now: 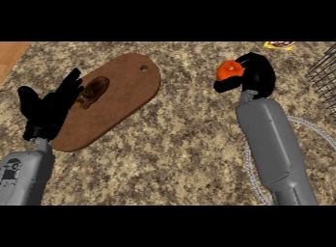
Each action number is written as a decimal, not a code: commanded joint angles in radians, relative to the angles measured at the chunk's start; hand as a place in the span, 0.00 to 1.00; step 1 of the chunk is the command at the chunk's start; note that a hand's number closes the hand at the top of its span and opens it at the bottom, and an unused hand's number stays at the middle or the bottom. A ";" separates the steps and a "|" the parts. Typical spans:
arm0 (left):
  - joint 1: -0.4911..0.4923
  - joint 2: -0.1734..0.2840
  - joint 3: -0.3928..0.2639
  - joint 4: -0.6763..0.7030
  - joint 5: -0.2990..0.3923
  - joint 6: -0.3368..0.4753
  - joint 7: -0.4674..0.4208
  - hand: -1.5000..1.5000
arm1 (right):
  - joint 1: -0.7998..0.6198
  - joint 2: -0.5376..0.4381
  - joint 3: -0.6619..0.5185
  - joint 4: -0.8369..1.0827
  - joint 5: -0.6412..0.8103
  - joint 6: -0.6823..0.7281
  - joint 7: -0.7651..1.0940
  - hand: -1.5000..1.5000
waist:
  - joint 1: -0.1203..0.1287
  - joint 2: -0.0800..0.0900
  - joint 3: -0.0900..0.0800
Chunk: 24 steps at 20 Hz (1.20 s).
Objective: Pick the squash from the placemat and place it in the basket
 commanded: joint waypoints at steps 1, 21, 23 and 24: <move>-0.020 -0.012 -0.012 -0.001 0.004 -0.005 0.012 0.50 | -0.146 0.008 -0.012 0.049 0.014 -0.243 0.042 1.00 | 0.014 0.002 0.001; 0.029 0.007 0.017 0.001 -0.011 0.020 -0.001 0.50 | -0.712 -0.153 -0.094 0.559 0.453 -0.409 0.373 1.00 | -0.064 -0.012 -0.003; 0.027 0.013 0.028 -0.008 0.005 0.008 0.000 0.50 | -0.727 -0.186 -0.104 0.598 0.480 -0.418 0.378 1.00 | -0.059 -0.009 -0.003; 0.022 0.017 0.020 -0.026 0.006 0.002 0.022 0.50 | -0.720 -0.181 -0.106 0.617 0.492 -0.448 0.381 1.00 | -0.056 -0.009 -0.003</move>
